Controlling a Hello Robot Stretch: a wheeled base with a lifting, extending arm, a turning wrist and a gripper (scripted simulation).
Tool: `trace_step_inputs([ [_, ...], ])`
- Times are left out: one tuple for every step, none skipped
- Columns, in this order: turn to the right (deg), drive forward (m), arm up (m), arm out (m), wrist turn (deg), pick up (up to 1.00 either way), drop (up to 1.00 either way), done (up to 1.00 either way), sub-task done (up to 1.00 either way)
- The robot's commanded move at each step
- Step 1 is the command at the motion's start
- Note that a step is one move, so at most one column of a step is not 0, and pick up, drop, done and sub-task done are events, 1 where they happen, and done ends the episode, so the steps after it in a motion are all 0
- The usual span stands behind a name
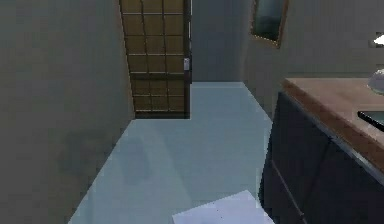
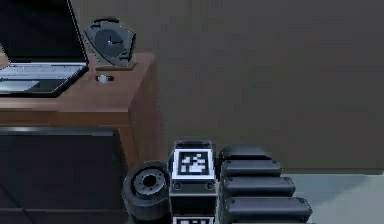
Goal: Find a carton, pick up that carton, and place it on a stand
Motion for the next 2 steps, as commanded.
trace_step_inputs([
  [0.0, 1.0, 0.0, 0.0, 0.0, 0.0, 0.0, 0.0, 0.0],
  [3.0, 0.0, 0.0, 0.0, 0.0, 0.0, 0.0, 0.0, 0.0],
])
